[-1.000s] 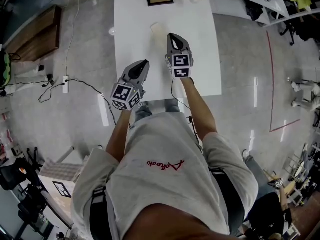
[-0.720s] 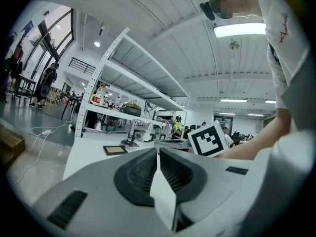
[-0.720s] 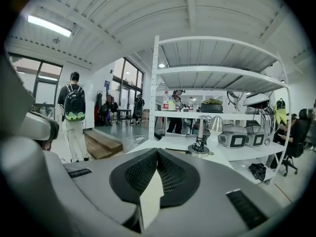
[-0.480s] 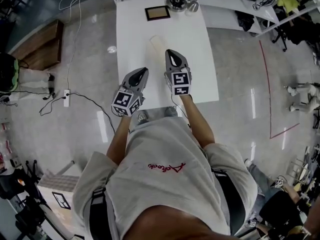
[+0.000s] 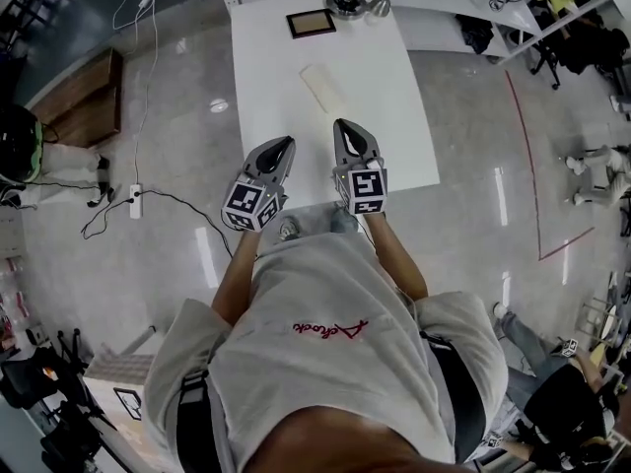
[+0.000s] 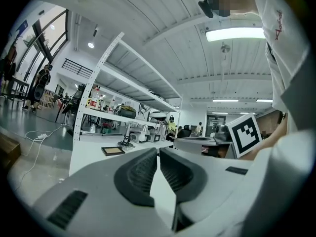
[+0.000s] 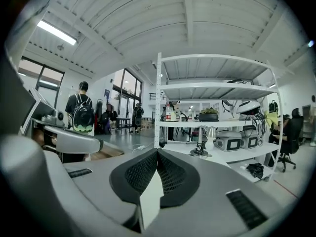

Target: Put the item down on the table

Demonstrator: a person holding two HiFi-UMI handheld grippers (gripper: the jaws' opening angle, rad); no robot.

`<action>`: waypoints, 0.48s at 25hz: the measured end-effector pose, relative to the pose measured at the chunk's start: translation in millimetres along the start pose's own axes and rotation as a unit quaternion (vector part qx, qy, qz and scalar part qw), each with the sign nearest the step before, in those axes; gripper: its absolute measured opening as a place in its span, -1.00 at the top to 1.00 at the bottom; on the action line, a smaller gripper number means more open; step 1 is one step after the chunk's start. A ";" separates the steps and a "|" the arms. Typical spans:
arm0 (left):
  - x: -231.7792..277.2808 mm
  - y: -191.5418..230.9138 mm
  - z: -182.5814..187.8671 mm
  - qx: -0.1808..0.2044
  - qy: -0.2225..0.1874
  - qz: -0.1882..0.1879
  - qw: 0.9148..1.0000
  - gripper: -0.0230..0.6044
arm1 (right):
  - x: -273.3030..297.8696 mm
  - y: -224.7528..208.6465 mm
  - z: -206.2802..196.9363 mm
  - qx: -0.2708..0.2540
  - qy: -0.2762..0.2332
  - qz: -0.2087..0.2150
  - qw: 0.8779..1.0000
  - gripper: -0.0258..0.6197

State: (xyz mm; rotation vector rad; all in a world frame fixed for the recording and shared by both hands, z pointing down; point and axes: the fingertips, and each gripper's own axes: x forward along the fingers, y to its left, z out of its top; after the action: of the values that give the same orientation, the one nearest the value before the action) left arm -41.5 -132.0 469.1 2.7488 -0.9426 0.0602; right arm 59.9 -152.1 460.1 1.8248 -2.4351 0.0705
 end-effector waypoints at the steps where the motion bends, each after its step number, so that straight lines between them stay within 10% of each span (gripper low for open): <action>1: -4.2 -0.4 -0.8 0.000 0.000 -0.005 1.000 0.81 | -4.0 5.7 1.9 0.004 -0.003 -0.001 1.000 0.90; 12: -46.2 -16.0 -20.3 -0.008 0.003 -0.046 0.999 0.81 | -48.2 63.7 5.5 0.014 -0.023 -0.027 0.999 0.92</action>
State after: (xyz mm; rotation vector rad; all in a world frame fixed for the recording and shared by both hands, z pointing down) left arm -67.6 -87.3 480.3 2.7710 -0.8096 0.0441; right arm 11.9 -88.7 450.9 1.9239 -2.4244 0.0587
